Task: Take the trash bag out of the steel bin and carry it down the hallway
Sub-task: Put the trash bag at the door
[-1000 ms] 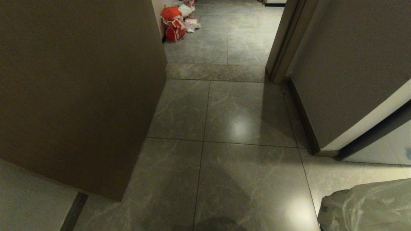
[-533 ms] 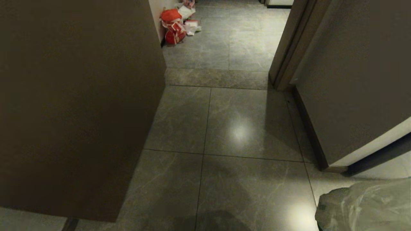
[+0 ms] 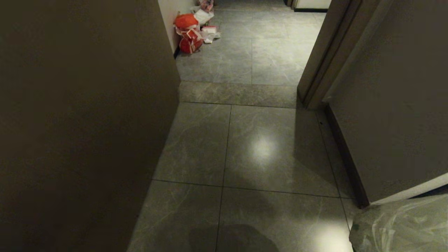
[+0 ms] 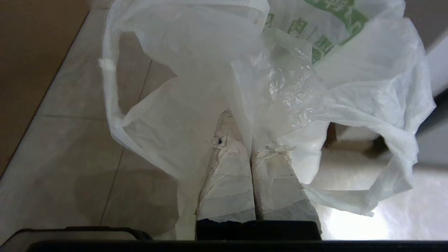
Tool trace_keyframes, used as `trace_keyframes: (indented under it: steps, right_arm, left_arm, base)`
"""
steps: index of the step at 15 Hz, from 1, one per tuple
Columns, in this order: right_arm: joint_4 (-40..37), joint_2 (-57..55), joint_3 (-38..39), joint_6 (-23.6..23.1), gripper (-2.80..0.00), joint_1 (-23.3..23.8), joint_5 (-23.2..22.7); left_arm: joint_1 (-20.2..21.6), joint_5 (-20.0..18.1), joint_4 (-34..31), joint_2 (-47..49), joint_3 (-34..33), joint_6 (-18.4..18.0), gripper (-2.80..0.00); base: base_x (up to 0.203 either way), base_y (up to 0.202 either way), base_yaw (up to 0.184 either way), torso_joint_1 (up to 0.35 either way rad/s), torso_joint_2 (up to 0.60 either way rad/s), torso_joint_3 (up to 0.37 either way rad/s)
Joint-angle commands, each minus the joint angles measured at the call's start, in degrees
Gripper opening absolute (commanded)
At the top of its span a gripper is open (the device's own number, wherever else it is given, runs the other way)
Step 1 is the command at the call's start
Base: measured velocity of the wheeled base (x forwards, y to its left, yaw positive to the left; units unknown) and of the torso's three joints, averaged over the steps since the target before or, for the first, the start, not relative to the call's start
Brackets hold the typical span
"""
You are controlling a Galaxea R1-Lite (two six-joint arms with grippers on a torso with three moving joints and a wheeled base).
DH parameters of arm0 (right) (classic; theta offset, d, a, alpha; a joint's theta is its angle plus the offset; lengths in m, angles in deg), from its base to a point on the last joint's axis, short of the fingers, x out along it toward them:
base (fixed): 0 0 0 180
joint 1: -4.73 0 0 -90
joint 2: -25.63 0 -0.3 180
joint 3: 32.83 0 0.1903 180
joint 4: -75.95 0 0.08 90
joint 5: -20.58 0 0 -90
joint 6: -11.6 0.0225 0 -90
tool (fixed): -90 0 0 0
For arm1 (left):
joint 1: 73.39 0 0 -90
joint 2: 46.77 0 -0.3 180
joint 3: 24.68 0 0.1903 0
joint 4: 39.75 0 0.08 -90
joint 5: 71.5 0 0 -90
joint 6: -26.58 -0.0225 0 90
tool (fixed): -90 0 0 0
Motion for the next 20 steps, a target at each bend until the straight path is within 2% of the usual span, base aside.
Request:
trace_keyframes:
  steps: [1, 20]
  right_arm:
    - [0.00, -0.07, -0.02, 0.02, -2.80, 0.00, -0.01]
    - [0.09, -0.07, -0.02, 0.02, -2.80, -0.04, -0.01]
  left_arm:
    - [0.00, 0.04, 0.01, 0.00, -0.02, 0.01, -2.80]
    - [0.00, 0.04, 0.01, 0.00, -0.02, -0.08, -2.80]
  base:
    - [0.195, 0.000, 0.002, 0.001, 0.01, 0.004]
    - [0.192, 0.000, 0.002, 0.002, 0.00, 0.001]
